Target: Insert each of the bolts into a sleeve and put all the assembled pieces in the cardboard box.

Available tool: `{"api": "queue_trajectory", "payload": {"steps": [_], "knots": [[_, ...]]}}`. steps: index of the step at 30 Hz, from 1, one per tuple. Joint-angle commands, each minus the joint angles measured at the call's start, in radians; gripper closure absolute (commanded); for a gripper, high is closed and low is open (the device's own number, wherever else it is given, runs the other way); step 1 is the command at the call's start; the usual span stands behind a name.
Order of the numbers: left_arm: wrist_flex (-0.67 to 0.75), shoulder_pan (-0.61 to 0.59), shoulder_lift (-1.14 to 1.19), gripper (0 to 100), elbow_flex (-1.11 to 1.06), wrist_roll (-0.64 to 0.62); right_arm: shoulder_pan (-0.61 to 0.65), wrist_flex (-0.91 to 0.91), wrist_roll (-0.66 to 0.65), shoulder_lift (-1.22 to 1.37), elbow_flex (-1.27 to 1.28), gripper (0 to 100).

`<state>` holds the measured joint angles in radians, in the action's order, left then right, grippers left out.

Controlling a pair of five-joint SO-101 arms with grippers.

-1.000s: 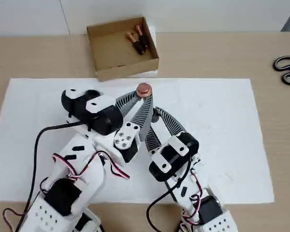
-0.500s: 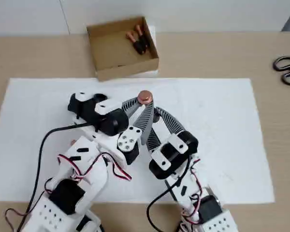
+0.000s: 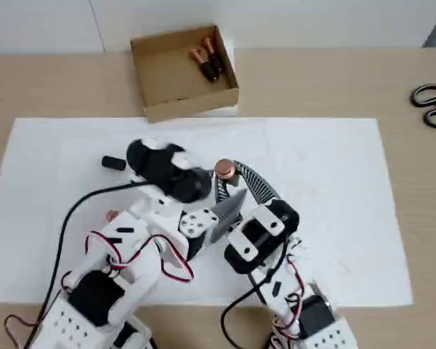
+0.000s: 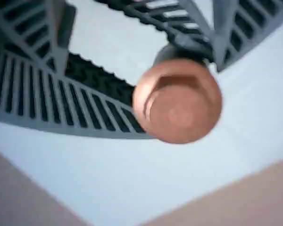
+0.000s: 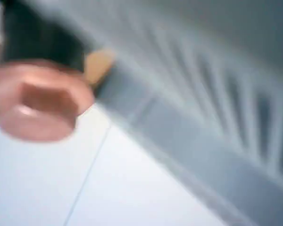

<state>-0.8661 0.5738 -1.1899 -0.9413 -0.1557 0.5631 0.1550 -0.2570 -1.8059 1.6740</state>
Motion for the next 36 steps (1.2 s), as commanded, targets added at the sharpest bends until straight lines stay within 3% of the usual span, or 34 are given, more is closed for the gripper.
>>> {"api": "queue_trajectory", "payload": {"steps": [1,9,16,21,24,33,36], "knots": [[0.000,-0.006,-0.003,79,0.042,0.003,-0.008,-0.004,-0.006,-0.010,-0.021,99.4],[0.055,-0.167,0.002,79,0.200,0.029,-0.008,0.001,-0.006,-0.010,-0.021,99.4],[0.032,-0.232,-0.005,80,0.357,0.080,-0.036,0.002,-0.006,-0.010,-0.014,99.4],[-0.110,-0.368,-0.005,100,0.321,0.075,-0.113,0.002,-0.006,-0.010,-0.021,99.4],[-0.118,-0.416,-0.005,99,0.260,0.074,-0.156,0.007,-0.006,-0.008,-0.057,99.5],[-0.118,-0.430,-0.005,99,0.150,0.071,-0.236,0.295,0.002,0.064,-0.493,99.6],[-0.118,-0.427,-0.008,99,0.081,-0.018,-0.236,0.414,0.092,0.200,-0.684,99.6]]}}
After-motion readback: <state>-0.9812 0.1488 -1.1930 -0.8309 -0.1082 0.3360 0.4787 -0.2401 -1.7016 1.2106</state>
